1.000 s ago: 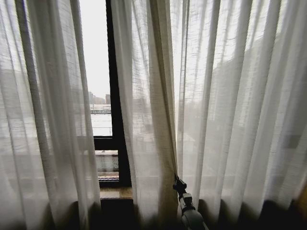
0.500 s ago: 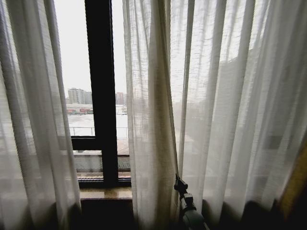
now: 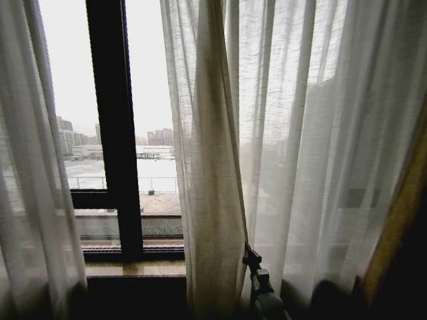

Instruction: Open the curtains by pulling them apart, changing their state from closed to fully open.

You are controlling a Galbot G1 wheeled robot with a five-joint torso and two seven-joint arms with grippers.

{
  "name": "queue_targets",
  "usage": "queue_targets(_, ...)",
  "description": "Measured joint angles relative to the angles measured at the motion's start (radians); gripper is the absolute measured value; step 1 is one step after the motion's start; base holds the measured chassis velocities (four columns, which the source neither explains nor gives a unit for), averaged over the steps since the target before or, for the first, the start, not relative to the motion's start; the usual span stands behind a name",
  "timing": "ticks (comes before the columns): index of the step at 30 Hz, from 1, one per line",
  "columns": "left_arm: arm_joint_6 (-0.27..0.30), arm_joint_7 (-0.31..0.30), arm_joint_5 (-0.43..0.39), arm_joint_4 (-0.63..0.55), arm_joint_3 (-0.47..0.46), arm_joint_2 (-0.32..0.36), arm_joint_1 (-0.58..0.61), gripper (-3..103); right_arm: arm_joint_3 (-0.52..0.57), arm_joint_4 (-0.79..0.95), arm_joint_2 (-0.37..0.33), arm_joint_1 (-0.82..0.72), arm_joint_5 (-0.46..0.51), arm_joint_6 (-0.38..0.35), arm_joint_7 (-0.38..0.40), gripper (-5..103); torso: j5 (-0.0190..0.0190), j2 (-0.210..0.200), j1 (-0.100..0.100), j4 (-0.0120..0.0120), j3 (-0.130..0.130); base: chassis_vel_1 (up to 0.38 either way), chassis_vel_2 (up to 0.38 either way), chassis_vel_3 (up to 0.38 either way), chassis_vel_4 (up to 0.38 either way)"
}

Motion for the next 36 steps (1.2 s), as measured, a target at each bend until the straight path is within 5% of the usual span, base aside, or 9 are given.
queue_targets(36, 0.001, 0.0, -0.003, 0.023, -0.001, 0.003, -0.012, 100, -0.003, -0.031, 0.0, 0.015, -0.02, 0.012, -0.008, 0, -0.0005, 0.0, 0.0, 0.0, 0.0, -0.242, -0.245, 0.24, 0.243)
